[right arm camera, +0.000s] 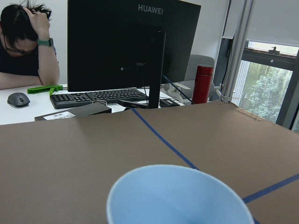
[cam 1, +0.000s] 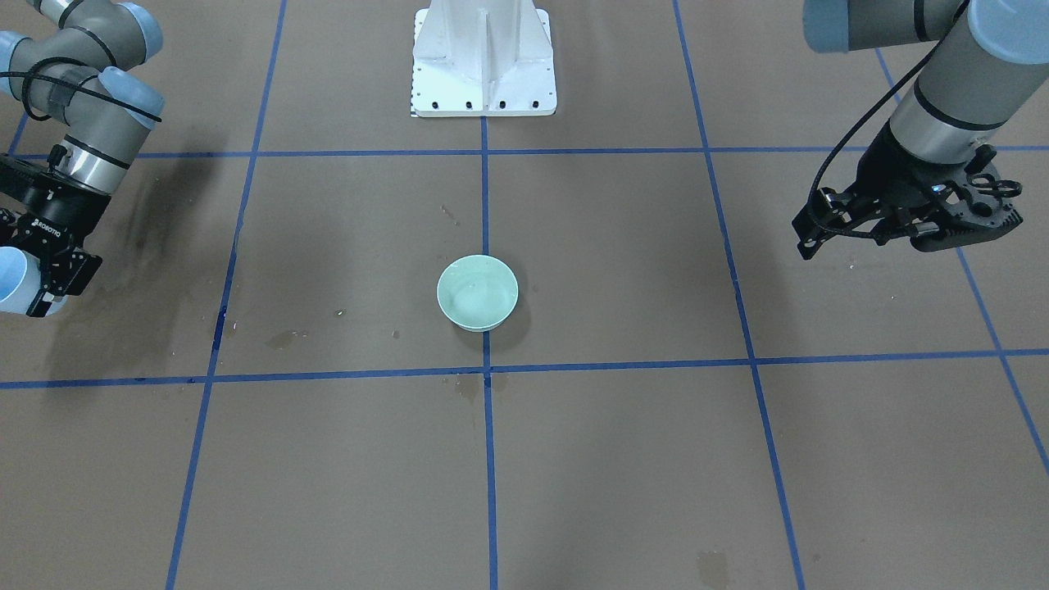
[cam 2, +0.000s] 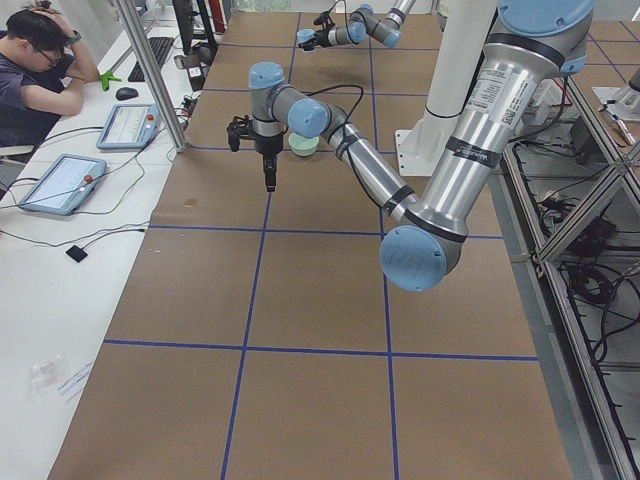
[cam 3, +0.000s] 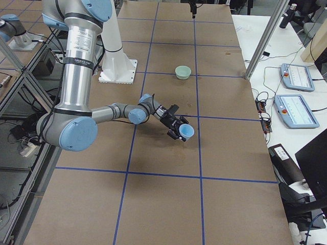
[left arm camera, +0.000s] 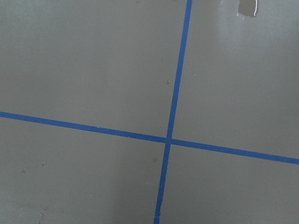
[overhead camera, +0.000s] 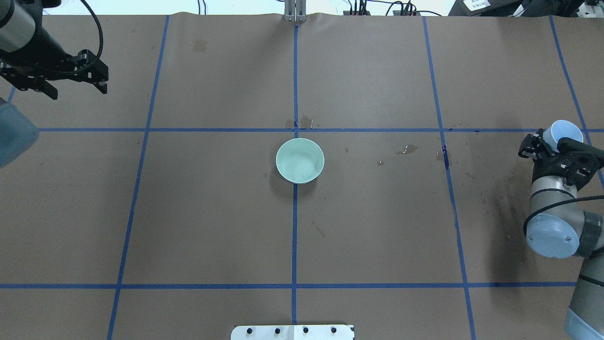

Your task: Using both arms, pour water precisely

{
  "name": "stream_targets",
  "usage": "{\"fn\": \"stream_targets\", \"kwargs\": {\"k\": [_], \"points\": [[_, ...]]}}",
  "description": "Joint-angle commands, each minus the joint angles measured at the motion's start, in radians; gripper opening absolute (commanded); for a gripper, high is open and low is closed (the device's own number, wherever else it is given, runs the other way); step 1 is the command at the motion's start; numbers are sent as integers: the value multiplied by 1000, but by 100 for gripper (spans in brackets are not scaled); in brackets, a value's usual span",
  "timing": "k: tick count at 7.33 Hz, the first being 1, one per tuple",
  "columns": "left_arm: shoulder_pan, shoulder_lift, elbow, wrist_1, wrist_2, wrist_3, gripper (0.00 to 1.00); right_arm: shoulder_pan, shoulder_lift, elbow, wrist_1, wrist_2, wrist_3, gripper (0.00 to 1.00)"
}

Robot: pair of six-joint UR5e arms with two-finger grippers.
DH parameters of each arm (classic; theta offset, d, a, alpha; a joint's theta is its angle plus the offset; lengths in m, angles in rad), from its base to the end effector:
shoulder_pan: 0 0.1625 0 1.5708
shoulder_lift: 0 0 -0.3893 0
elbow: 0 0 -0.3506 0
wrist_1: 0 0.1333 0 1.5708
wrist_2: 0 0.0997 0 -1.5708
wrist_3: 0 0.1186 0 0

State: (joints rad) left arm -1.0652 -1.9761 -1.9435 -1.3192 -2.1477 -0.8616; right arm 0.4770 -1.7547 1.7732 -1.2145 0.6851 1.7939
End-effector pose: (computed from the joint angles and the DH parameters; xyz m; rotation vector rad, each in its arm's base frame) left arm 0.2012 -0.5051 0.3100 0.0408 0.7603 -0.1869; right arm -0.2516 -0.3835 0.5721 0.9393 -0.2432 0.8119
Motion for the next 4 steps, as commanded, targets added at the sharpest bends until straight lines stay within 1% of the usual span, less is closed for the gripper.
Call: {"fn": "stream_targets", "kwargs": {"k": [1, 2, 4], "points": [[1, 0, 1, 0, 2, 0, 100, -6, -3, -76, 1, -29, 63, 0], [2, 2, 1, 0, 2, 0, 100, -6, -3, -78, 0, -29, 62, 0], [2, 0, 1, 0, 2, -2, 100, -6, -29, -113, 0, -27, 74, 0]]}}
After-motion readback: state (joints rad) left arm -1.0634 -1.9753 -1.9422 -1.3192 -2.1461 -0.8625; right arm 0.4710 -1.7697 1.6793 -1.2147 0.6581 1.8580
